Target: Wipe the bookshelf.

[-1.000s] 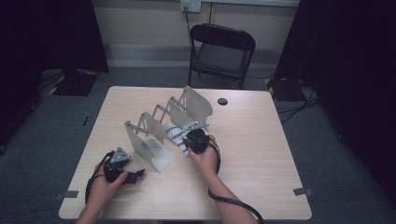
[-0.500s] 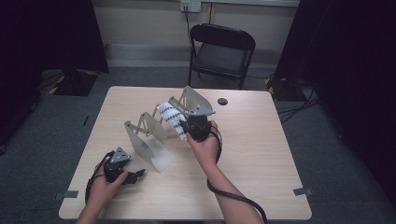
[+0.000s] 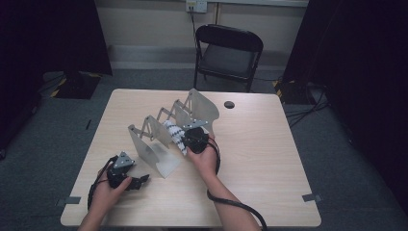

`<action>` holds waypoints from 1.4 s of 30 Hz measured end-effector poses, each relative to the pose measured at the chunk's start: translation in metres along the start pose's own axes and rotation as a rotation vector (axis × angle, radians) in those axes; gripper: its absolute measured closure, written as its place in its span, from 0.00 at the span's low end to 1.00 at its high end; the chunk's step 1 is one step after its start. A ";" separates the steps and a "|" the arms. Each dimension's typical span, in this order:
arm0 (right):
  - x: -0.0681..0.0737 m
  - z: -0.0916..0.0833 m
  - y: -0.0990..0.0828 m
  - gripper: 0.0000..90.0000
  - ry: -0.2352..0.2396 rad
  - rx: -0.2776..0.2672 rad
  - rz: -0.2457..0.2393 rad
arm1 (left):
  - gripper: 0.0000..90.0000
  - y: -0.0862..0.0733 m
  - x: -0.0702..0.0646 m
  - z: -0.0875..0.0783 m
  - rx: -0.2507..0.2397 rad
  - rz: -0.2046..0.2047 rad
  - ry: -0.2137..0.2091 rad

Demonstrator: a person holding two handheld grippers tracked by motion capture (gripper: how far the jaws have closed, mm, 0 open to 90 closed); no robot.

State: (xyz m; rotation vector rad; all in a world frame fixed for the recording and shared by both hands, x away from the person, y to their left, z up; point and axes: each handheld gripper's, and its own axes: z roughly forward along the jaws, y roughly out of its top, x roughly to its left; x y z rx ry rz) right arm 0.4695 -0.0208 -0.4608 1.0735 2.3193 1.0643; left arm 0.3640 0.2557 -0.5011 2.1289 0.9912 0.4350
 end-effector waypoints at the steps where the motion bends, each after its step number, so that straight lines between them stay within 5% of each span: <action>1: 0.000 0.001 -0.002 0.87 0.000 0.008 -0.001 | 0.16 0.000 0.000 0.000 0.000 0.000 0.000; 10: -0.006 -0.019 -0.002 0.86 0.012 -0.014 0.004 | 0.16 0.000 0.000 0.000 0.001 0.000 -0.002; 16: -0.005 -0.052 0.031 0.86 0.031 -0.141 0.004 | 0.16 0.000 0.000 0.000 0.000 0.000 -0.001; 20: 0.001 -0.056 0.047 0.86 0.037 -0.180 -0.015 | 0.16 0.000 0.000 0.000 0.001 0.000 -0.001; 30: 0.014 -0.017 0.023 0.87 0.047 -0.056 -0.053 | 0.16 0.000 0.000 0.000 0.001 0.000 -0.002; 42: 0.006 0.000 -0.009 0.87 0.059 0.023 -0.036 | 0.16 0.000 0.000 0.000 -0.001 0.000 0.000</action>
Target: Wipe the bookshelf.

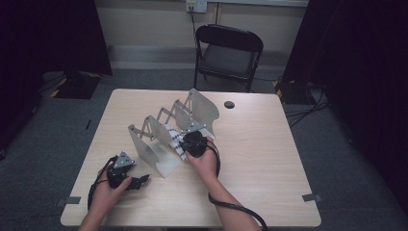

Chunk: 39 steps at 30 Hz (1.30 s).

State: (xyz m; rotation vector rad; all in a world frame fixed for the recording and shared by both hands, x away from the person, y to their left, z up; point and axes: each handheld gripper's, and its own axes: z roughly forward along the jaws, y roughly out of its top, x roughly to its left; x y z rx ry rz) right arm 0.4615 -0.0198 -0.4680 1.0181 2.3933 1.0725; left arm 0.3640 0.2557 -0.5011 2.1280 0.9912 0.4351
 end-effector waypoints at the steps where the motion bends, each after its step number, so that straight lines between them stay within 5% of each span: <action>1: -0.001 0.000 -0.002 0.86 0.000 0.003 -0.001 | 0.16 0.000 0.000 0.000 0.001 0.000 -0.002; 8: -0.002 -0.001 -0.005 0.86 0.003 0.008 -0.008 | 0.16 0.000 0.000 0.000 0.001 0.000 -0.002; 14: -0.005 -0.026 0.019 0.86 0.004 -0.075 0.007 | 0.16 0.000 0.000 0.000 0.002 0.000 -0.001; 20: -0.001 -0.052 0.054 0.87 0.006 -0.170 -0.026 | 0.16 0.000 0.000 0.000 0.001 0.000 -0.002; 27: 0.014 -0.040 0.056 0.87 0.030 -0.138 -0.084 | 0.16 0.000 0.000 0.000 0.001 0.000 -0.002; 39: 0.013 -0.012 0.020 0.87 0.060 -0.038 -0.070 | 0.16 0.000 0.000 0.000 0.001 0.000 -0.001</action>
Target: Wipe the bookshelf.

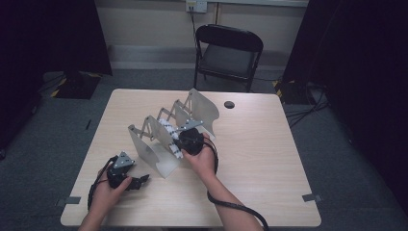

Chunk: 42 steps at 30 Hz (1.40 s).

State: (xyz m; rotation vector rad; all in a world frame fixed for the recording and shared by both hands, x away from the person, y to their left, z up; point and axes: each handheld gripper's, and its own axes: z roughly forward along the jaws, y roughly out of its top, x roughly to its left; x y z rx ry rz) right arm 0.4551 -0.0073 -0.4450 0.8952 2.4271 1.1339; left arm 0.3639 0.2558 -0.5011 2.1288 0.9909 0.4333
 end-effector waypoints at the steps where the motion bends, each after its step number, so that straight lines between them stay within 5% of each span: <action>1: 0.000 0.001 -0.002 0.87 -0.001 0.007 -0.002 | 0.16 0.000 0.000 0.000 0.000 0.000 0.000; 12: 0.003 0.015 -0.027 0.87 -0.005 0.069 -0.008 | 0.16 0.000 0.000 0.000 0.000 0.000 0.000; 20: -0.004 0.004 -0.028 0.86 -0.018 0.041 0.026 | 0.16 0.000 0.000 0.000 0.000 0.000 0.000; 26: -0.011 -0.020 -0.009 0.86 -0.042 0.002 0.022 | 0.16 0.000 0.000 0.000 0.001 0.000 0.000; 36: -0.008 -0.060 0.053 0.86 -0.048 -0.120 -0.014 | 0.16 0.000 0.000 0.000 0.000 0.000 -0.001; 42: 0.002 -0.056 0.060 0.86 -0.035 -0.098 -0.053 | 0.16 0.000 0.000 0.000 0.000 0.000 0.000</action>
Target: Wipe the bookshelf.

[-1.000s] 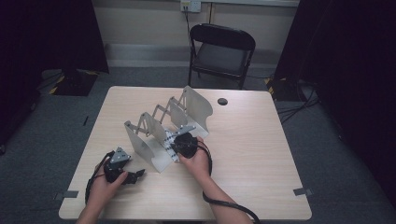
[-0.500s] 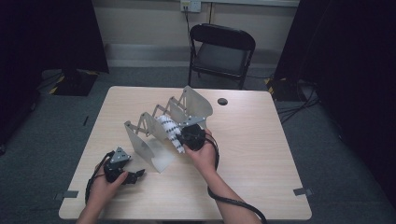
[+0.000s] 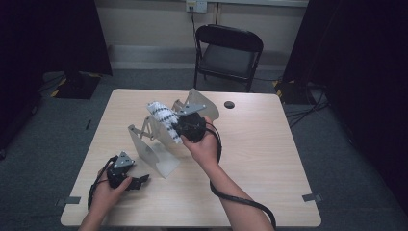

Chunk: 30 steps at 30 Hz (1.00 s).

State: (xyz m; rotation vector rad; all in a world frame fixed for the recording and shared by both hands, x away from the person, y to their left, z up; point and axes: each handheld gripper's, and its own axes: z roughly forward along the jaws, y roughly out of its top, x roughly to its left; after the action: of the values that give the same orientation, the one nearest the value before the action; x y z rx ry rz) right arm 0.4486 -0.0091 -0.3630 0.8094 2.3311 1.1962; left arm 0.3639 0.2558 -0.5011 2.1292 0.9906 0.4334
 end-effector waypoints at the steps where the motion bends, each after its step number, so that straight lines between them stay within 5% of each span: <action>1: 0.000 0.001 -0.002 0.86 0.003 0.004 0.003 | 0.16 0.000 0.000 0.000 0.000 0.000 -0.001; 30: 0.009 0.052 -0.082 0.86 0.056 0.149 0.050 | 0.16 0.000 0.000 0.000 0.000 0.000 -0.001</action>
State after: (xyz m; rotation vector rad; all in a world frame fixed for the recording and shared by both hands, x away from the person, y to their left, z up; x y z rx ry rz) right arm 0.4467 -0.0102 -0.4603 0.8996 2.4823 1.0881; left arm 0.3639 0.2558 -0.5011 2.1293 0.9907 0.4326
